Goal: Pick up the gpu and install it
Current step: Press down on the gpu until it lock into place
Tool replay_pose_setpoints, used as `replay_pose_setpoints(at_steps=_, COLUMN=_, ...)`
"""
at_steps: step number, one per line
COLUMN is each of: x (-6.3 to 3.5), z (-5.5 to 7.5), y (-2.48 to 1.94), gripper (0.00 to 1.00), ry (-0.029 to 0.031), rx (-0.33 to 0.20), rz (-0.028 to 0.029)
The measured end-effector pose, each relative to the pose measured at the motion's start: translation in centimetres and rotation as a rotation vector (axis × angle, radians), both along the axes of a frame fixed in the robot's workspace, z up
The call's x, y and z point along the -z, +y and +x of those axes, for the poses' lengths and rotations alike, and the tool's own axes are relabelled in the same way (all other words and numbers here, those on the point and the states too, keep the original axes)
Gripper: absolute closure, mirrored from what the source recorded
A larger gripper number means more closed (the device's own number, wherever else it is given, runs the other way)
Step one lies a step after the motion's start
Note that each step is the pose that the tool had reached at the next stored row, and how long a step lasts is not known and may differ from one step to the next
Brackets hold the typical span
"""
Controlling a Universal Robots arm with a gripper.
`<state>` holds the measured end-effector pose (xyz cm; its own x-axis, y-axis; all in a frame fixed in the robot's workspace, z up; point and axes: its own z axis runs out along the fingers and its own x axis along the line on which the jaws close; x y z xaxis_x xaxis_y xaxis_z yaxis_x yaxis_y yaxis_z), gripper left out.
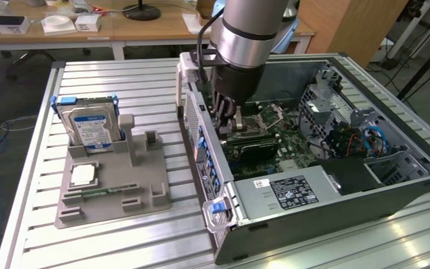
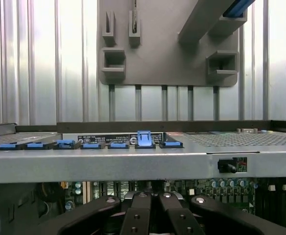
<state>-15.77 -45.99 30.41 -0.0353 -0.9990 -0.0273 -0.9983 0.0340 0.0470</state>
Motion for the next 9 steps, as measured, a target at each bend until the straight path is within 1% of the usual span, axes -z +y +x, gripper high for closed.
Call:
replay_pose_setpoints(at_steps=4, x=0.00, z=-0.17, y=-0.26, gripper=0.89, ry=0.0000, rx=0.002, rz=0.0000)
replay_pose_setpoints(at_steps=9, x=0.00, z=-0.33, y=-0.32, gripper=0.89, ry=0.0000, rx=0.003, rz=0.0000)
